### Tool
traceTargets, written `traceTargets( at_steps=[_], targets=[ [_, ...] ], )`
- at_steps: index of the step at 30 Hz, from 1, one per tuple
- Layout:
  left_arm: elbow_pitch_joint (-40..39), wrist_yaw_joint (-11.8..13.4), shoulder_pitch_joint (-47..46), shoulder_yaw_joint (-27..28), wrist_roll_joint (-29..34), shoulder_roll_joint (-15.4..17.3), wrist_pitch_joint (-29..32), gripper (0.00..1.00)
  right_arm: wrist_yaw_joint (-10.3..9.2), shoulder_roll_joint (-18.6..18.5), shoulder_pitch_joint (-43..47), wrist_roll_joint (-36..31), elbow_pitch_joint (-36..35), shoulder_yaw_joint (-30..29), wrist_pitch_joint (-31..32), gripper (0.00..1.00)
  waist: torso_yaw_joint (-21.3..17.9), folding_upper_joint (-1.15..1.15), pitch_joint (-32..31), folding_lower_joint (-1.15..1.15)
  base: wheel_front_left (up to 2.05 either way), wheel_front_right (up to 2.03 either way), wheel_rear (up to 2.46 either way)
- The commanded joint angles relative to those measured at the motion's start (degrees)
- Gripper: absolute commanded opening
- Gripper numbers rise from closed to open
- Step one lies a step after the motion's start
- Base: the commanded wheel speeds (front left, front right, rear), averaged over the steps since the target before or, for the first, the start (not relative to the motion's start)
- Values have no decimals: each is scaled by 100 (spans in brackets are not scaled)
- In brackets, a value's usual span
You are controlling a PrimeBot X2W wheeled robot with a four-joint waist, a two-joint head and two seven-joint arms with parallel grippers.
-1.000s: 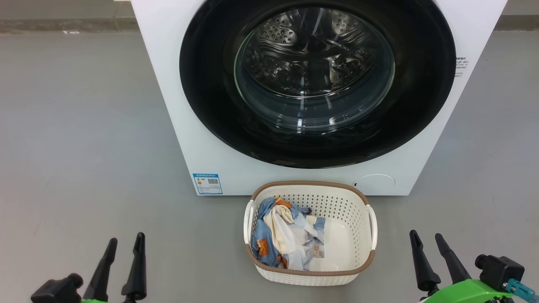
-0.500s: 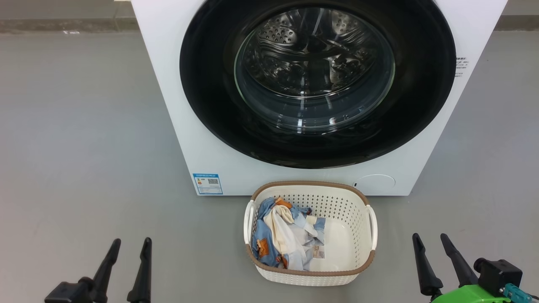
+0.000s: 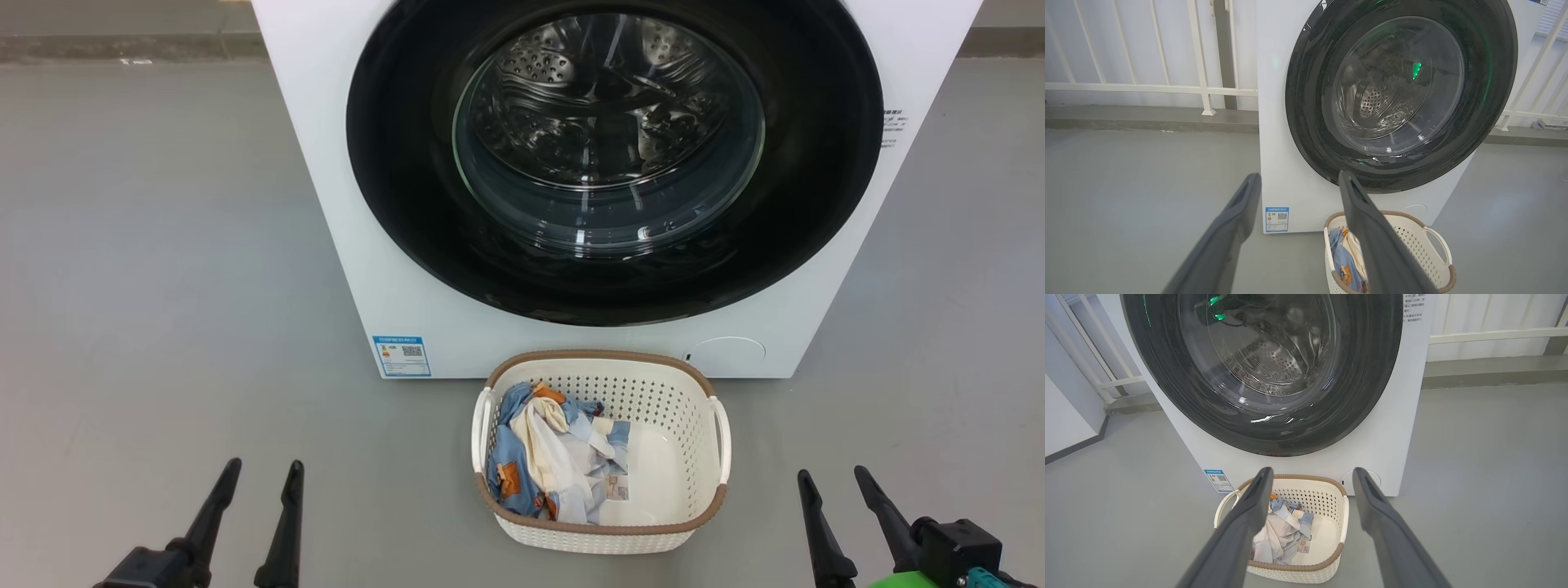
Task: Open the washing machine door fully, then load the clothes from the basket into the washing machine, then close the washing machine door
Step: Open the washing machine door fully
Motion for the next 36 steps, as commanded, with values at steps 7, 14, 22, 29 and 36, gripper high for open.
traceTargets(
  at_steps=[7, 14, 22, 29, 36],
  targets=[
    [-120, -18, -121, 207, -23, 123, -71, 100, -5, -7, -72, -56, -176, 48, -71, 100, 6, 0, 6, 0, 0, 0, 0],
    [-108, -18, -135, 237, -70, 127, -71, 100, -5, 1, -69, -51, -190, 23, -71, 100, 1, 0, 3, 0, 0, 0, 0],
    [-111, -18, -136, 324, 297, 116, -71, 100, -5, 9, -76, -51, -207, 16, -71, 100, -14, 0, 21, 0, 11, 11, -21],
    [-106, -18, -137, 344, 369, 114, -71, 100, -5, 15, -86, -50, -219, 19, -71, 100, -25, 0, 31, 0, 63, 63, -126],
    [-117, -18, -139, 350, 355, 134, -71, 100, -5, 19, -87, -59, -211, 46, -71, 100, -24, 0, 50, 0, 109, 109, -218]
  ],
)
